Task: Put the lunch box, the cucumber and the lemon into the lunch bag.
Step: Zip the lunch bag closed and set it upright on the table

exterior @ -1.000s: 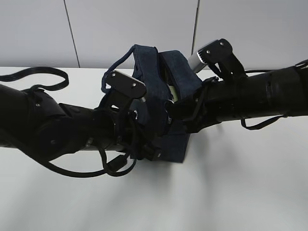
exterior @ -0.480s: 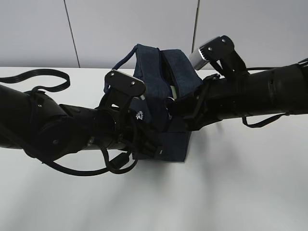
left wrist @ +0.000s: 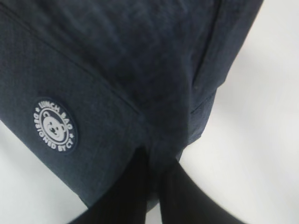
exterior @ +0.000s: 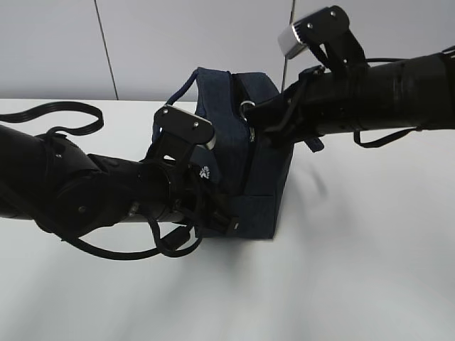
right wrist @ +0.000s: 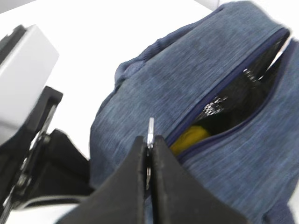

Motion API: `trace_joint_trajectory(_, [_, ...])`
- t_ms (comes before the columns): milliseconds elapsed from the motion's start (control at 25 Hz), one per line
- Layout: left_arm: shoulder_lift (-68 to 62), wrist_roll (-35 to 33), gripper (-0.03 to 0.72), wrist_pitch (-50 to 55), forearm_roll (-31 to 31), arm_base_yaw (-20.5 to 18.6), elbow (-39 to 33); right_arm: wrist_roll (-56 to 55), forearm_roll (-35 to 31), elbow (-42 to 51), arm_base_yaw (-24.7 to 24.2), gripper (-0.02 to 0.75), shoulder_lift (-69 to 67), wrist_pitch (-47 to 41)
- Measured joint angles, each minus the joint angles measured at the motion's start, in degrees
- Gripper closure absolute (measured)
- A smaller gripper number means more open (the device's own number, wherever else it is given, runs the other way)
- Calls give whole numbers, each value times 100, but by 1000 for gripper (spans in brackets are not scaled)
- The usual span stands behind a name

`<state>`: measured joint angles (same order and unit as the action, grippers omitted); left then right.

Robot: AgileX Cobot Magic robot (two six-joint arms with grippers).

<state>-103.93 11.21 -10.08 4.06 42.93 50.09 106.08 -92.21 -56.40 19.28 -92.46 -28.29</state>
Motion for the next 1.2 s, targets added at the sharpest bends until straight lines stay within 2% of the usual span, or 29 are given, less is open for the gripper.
trace_joint_trajectory(440, [0, 0, 686, 13, -3, 0, 0, 0, 15, -857, 0, 738, -474, 480])
trace_joint_trajectory(1200, [0, 0, 687, 257, 124, 143, 0, -20, -222, -2524, 0, 738, -1766, 700])
